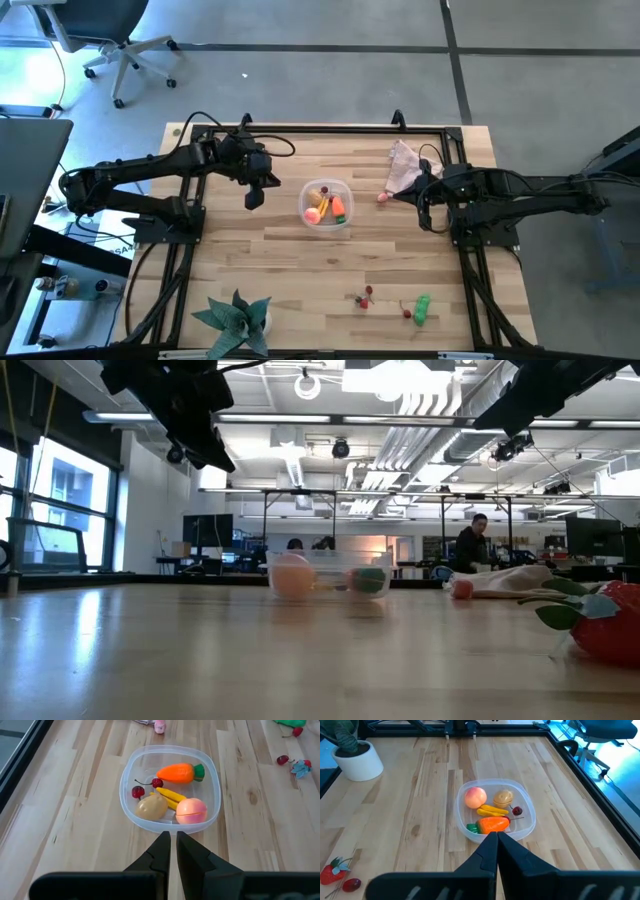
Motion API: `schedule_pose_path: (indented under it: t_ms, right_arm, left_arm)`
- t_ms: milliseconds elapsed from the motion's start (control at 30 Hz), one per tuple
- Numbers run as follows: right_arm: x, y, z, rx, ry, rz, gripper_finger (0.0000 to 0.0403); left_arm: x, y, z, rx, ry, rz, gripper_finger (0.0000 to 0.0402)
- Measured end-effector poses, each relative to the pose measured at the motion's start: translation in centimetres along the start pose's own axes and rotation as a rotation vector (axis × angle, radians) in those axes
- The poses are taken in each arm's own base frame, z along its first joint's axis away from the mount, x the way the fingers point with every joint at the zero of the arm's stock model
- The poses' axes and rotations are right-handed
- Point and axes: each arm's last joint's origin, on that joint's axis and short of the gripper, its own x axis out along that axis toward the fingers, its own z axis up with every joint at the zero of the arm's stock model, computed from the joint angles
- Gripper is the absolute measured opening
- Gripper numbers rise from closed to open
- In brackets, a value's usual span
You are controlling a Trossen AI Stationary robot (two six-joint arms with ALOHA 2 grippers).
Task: Pick and placing Produce into tupperware
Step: Put the pink peach into the transparent bin
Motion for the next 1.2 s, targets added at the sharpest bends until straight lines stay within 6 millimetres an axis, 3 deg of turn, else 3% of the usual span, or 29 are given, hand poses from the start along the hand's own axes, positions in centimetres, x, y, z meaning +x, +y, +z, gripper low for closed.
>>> schedule_pose_path:
  t_ms: [433,733,967,1200]
  right_arm:
    - [0.0,0.0,0.0,0.007,-0.003,0.000,0.0000]
    - [0.0,0.0,0.6,0.399,-0.059,0.016,0.0000]
    - [0.0,-0.1,0.8,0.462,-0.086,0.006,0.0000]
    - [-0.3,-1.5,2.1,0.525,-0.213,-0.074,0.0000]
  left_arm:
    - [0.0,0.0,0.0,0.000,0.000,0.001,0.0021]
    - [0.0,0.0,0.0,0.000,0.001,0.001,0.0021]
    - [0.0,0.0,0.0,0.000,0.001,0.001,0.0021]
    - [0.0,0.0,0.0,0.000,0.001,0.001,0.0021]
